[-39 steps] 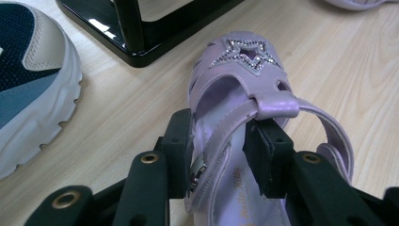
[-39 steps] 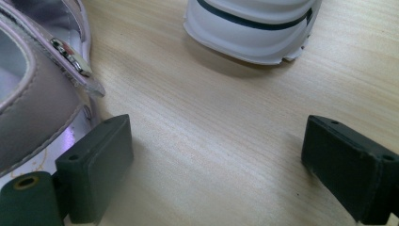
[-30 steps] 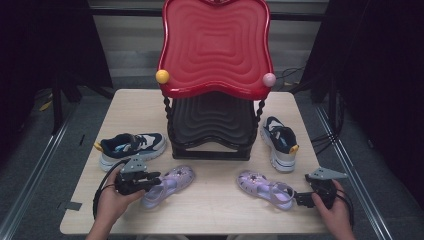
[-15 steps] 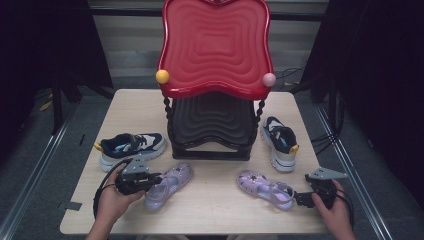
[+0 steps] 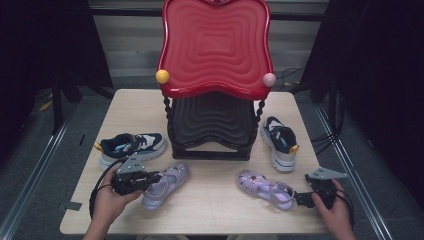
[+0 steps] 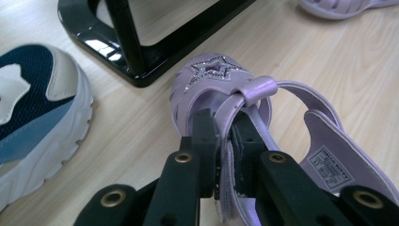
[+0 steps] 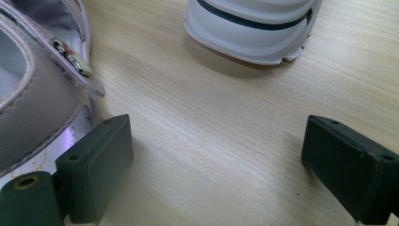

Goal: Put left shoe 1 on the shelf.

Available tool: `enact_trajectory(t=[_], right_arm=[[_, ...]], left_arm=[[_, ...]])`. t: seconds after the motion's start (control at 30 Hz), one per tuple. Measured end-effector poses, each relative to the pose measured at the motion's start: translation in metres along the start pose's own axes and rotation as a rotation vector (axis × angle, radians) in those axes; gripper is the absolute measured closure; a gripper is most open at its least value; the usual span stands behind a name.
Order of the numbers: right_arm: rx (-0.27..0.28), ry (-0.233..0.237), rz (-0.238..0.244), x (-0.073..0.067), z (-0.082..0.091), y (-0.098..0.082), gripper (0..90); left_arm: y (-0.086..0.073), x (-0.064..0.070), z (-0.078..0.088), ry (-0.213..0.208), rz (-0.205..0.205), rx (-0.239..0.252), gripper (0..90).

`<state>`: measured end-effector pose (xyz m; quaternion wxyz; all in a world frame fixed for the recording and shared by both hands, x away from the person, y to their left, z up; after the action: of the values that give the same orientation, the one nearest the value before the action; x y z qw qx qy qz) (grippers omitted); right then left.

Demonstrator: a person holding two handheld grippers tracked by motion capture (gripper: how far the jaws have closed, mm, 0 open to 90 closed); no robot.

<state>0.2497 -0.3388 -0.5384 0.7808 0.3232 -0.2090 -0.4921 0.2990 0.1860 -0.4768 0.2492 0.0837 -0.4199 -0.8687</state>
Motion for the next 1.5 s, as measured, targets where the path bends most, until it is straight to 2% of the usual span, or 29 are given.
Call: enact_trajectory(t=[0.03,0.13,0.37,0.63,0.9,0.97,1.2,1.5], right_arm=[[0.000,0.000,0.000,0.000,0.000,0.000,8.6],[0.000,0.000,0.000,0.000,0.000,0.000,8.6],[0.000,0.000,0.001,0.000,0.000,0.000,8.6],[0.000,0.000,0.000,0.000,0.000,0.000,8.6],[0.000,0.000,0.000,0.000,0.000,0.000,8.6],[0.000,0.000,0.000,0.000,0.000,0.000,8.6],[0.000,0.000,0.000,0.000,0.000,0.000,8.6],[0.000,0.000,0.000,0.000,0.000,0.000,8.6]], left_arm=[[0.002,0.000,0.001,-0.002,-0.009,0.002,82.4],[0.006,0.003,0.003,-0.016,0.002,0.018,82.4],[0.014,0.006,0.009,-0.012,0.001,0.047,82.5],[0.025,0.011,0.015,-0.019,-0.026,0.068,82.6],[0.035,0.016,0.018,-0.038,-0.025,0.098,82.6],[0.037,0.017,0.018,-0.041,-0.014,0.112,82.6],[0.048,0.019,0.023,-0.032,-0.024,0.150,82.6],[0.065,0.022,0.022,-0.009,-0.002,0.197,82.6]])
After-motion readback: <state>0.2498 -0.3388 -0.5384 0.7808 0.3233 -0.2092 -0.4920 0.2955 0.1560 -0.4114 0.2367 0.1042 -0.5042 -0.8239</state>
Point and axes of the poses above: each handheld gripper's, and its own axes: z roughly backward along the jaws, y roughly out of its top, x roughly to its right, the point moved 4 cm from there along -z, roughly forward along the jaws, and after that the axes turned 2 degrees about -y, right-handed, at the moved point
